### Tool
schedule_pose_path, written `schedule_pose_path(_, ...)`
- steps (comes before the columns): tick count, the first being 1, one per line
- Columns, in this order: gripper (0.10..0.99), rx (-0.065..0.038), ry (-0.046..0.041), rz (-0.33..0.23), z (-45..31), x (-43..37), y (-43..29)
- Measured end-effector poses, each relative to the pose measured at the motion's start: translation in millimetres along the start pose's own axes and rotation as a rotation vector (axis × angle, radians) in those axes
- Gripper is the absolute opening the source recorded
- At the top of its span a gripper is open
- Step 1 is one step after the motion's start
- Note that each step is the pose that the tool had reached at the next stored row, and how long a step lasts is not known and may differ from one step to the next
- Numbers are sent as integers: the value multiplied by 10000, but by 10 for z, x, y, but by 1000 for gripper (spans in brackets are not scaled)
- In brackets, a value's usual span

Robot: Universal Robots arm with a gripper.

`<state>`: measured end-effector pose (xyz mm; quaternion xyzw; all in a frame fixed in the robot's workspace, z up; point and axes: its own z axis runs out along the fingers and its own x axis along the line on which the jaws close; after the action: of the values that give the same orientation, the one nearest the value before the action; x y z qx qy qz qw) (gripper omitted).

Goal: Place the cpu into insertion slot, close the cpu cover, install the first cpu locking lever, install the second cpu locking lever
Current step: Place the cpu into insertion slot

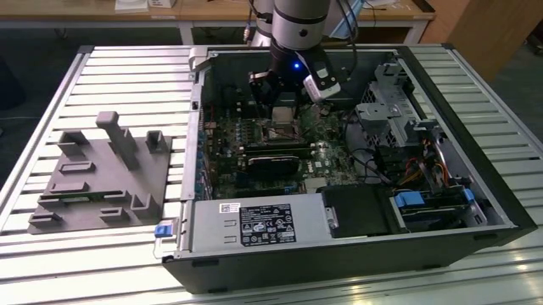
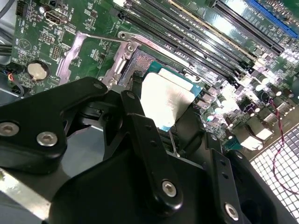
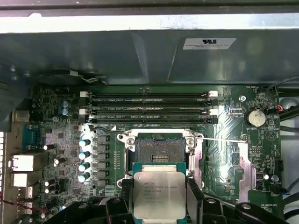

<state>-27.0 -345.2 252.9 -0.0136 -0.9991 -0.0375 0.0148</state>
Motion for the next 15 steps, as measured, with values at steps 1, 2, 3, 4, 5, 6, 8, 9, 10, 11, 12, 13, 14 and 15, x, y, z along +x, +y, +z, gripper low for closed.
schedule_pose_path(1,537,-2,-6,68,0,0,0)
schedule_pose_path(2,537,-1,-16,214,1,0,0)
schedule_pose_path(3,537,-2,-29,369,1,0,0)
schedule_pose_path(4,537,-3,-41,527,2,0,0)
schedule_pose_path(5,537,-3,-53,694,2,0,0)
schedule_pose_path(6,537,-6,-64,858,2,0,0)
schedule_pose_path(8,537,-13,-88,1162,3,0,0)
schedule_pose_path(9,537,-17,-99,1315,4,0,0)
schedule_pose_path(10,537,-21,-111,1472,5,0,0)
schedule_pose_path(11,537,-23,-122,1630,5,0,0)
schedule_pose_path(12,537,-26,-135,1800,5,0,0)
schedule_pose_path(13,537,-28,-148,1961,6,0,0)
schedule_pose_path(14,537,-29,-160,2122,6,0,0)
schedule_pose_path(15,537,-31,-173,2280,7,0,0)
